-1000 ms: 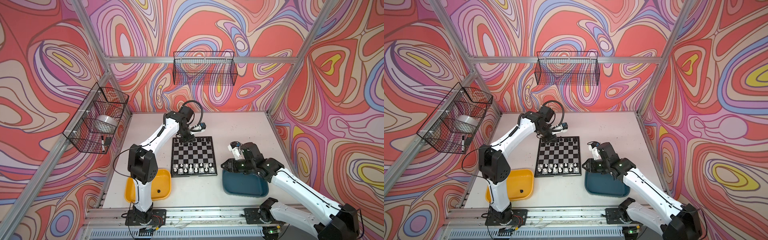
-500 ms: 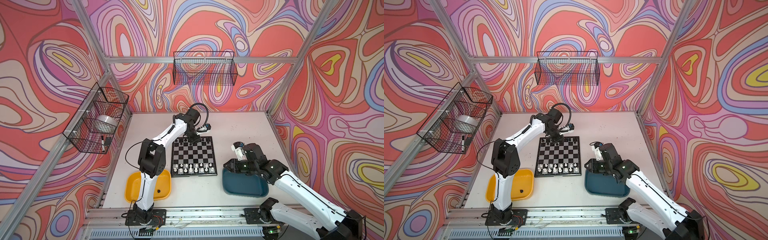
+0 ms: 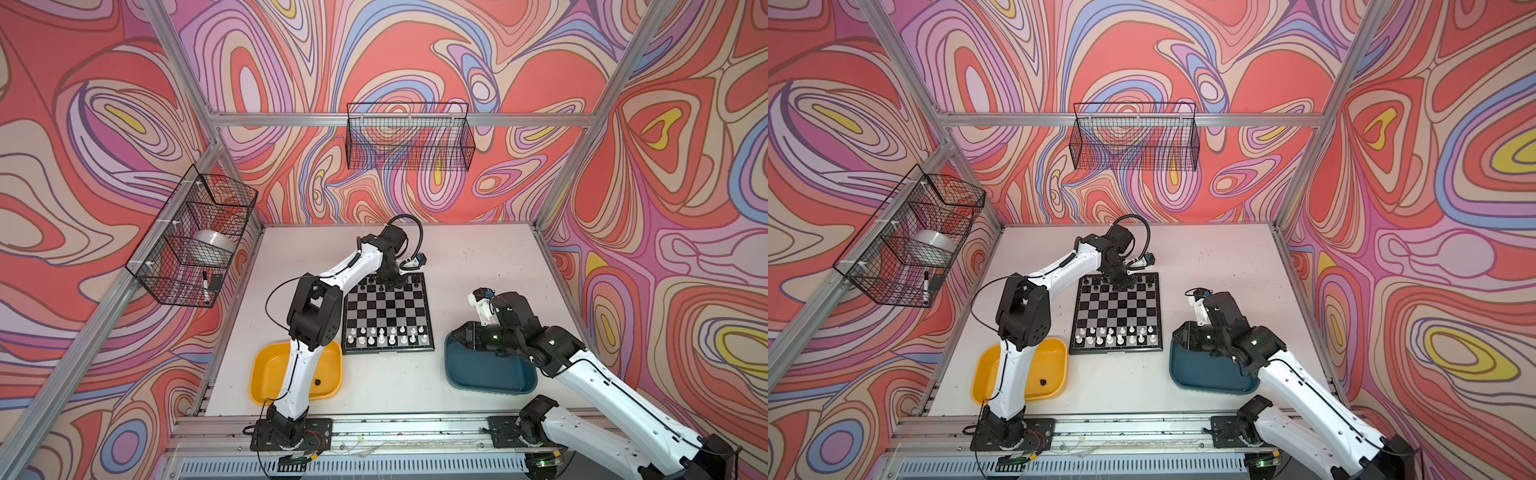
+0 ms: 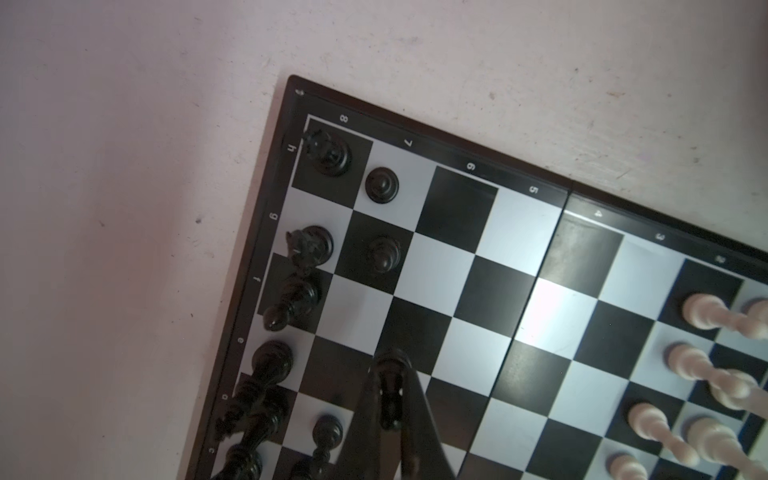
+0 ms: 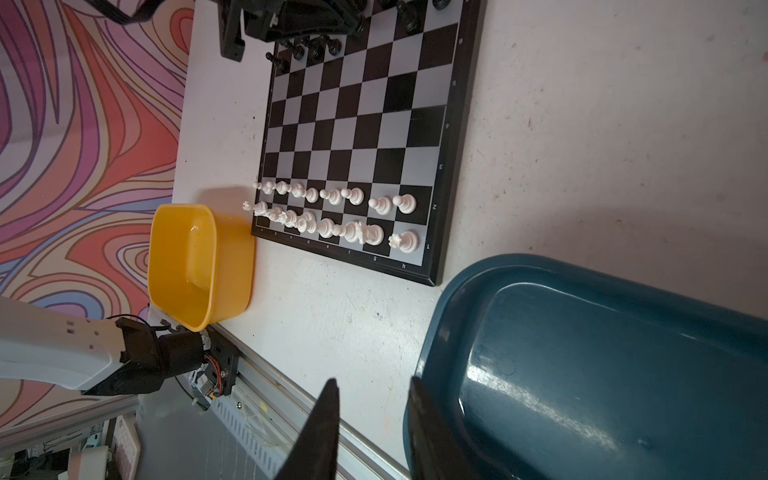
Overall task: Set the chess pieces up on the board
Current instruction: 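Lift the black pawn and carry it with the left gripper toward the board, then lower the black pawn with the left gripper onto a square in the black pawn row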
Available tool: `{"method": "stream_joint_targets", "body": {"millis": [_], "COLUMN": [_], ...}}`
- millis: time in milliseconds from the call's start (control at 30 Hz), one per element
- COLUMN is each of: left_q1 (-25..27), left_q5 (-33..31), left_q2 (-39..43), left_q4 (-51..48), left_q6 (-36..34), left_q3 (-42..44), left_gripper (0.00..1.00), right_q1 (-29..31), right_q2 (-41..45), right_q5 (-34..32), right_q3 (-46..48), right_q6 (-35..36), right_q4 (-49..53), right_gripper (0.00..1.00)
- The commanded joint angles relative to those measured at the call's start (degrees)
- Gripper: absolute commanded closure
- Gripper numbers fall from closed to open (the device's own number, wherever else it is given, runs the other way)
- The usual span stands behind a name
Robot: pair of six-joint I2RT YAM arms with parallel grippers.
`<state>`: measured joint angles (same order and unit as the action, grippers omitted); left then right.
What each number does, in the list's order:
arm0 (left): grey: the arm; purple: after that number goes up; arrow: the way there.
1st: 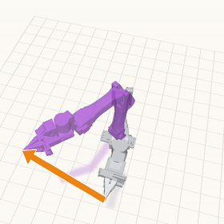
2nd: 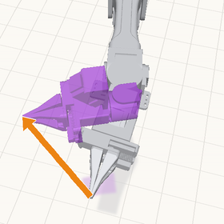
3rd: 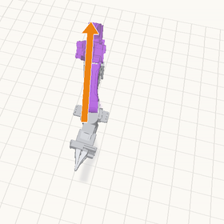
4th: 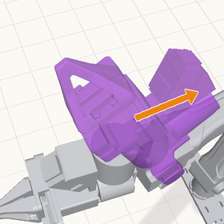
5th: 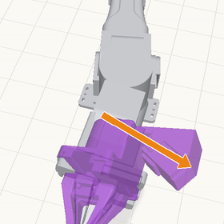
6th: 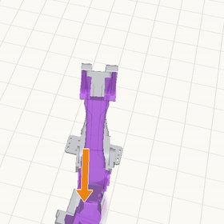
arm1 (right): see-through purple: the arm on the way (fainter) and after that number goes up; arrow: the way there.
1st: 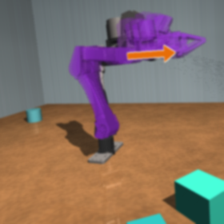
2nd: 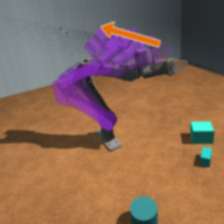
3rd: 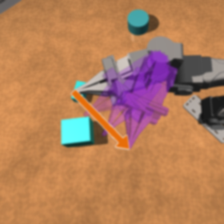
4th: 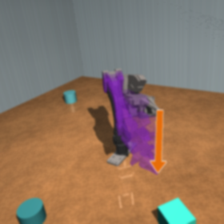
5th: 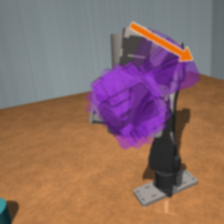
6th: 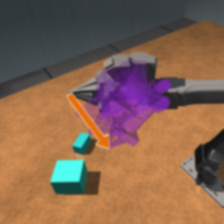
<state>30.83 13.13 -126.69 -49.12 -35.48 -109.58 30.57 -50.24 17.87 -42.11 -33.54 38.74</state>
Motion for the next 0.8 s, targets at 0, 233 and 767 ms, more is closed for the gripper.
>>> {"method": "stream_joint_targets", "body": {"millis": [0,233,767], "left_q1": [0.56,0.72,0.80], "left_q5": [-0.38,-1.19,-2.38], "left_q2": [-1.57,-3.27,-3.74], "left_q4": [1.29,1.73,3.15], "left_q6": [0.59,0.15,-0.20], "left_q3": [-1.02,-1.22,-0.22], "left_gripper": [0.91,0.91,0.91], "right_q1": [-0.11,-0.07,-0.07], "right_q2": [1.41,2.95,3.26], "right_q5": [-1.05,-1.43,-1.43], "right_q3": [0.75,1.58,1.76], "right_q6": [-0.45,-1.31,-1.44], "right_q4": [1.65,2.11,2.30], "right_gripper": [0.71,0.71,0.71]}}
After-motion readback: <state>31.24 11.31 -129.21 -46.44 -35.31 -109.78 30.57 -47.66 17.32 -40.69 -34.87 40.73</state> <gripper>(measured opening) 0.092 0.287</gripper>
